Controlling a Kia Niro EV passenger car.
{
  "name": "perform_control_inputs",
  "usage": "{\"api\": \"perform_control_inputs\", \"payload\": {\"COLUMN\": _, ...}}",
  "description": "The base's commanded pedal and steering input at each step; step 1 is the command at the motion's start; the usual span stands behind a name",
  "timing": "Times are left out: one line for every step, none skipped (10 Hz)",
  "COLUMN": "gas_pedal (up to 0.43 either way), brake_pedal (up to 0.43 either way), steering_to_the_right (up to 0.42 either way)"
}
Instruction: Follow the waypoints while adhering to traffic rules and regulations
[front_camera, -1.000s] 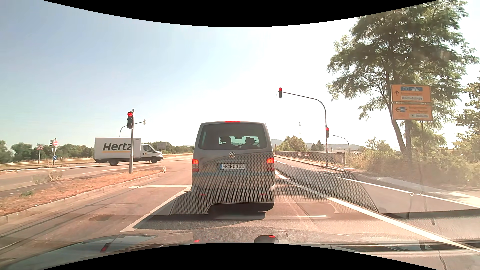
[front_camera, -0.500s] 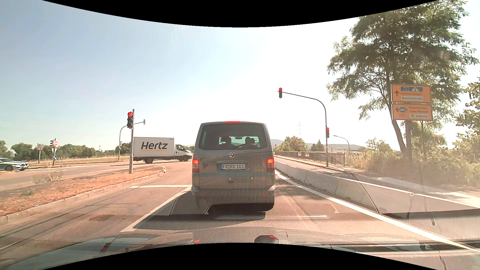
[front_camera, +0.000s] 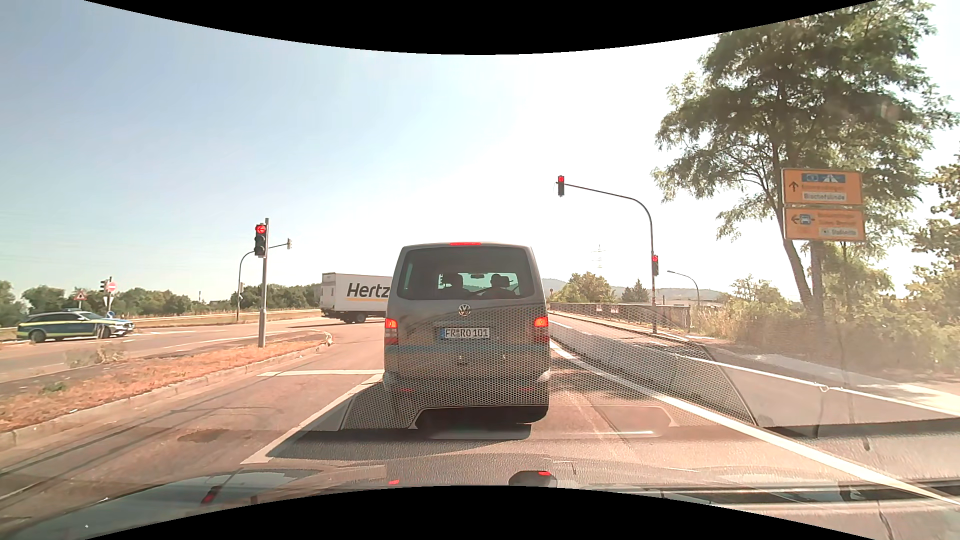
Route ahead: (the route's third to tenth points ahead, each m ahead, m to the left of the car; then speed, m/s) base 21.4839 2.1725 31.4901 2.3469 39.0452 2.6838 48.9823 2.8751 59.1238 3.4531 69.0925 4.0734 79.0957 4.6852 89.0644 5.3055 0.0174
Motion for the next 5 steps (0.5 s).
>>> {"api": "perform_control_inputs", "payload": {"gas_pedal": 0.0, "brake_pedal": 0.201, "steering_to_the_right": -0.004}}
{"api": "perform_control_inputs", "payload": {"gas_pedal": 0.0, "brake_pedal": 0.201, "steering_to_the_right": -0.004}}
{"api": "perform_control_inputs", "payload": {"gas_pedal": 0.0, "brake_pedal": 0.201, "steering_to_the_right": -0.004}}
{"api": "perform_control_inputs", "payload": {"gas_pedal": 0.0, "brake_pedal": 0.201, "steering_to_the_right": -0.004}}
{"api": "perform_control_inputs", "payload": {"gas_pedal": 0.0, "brake_pedal": 0.201, "steering_to_the_right": -0.004}}
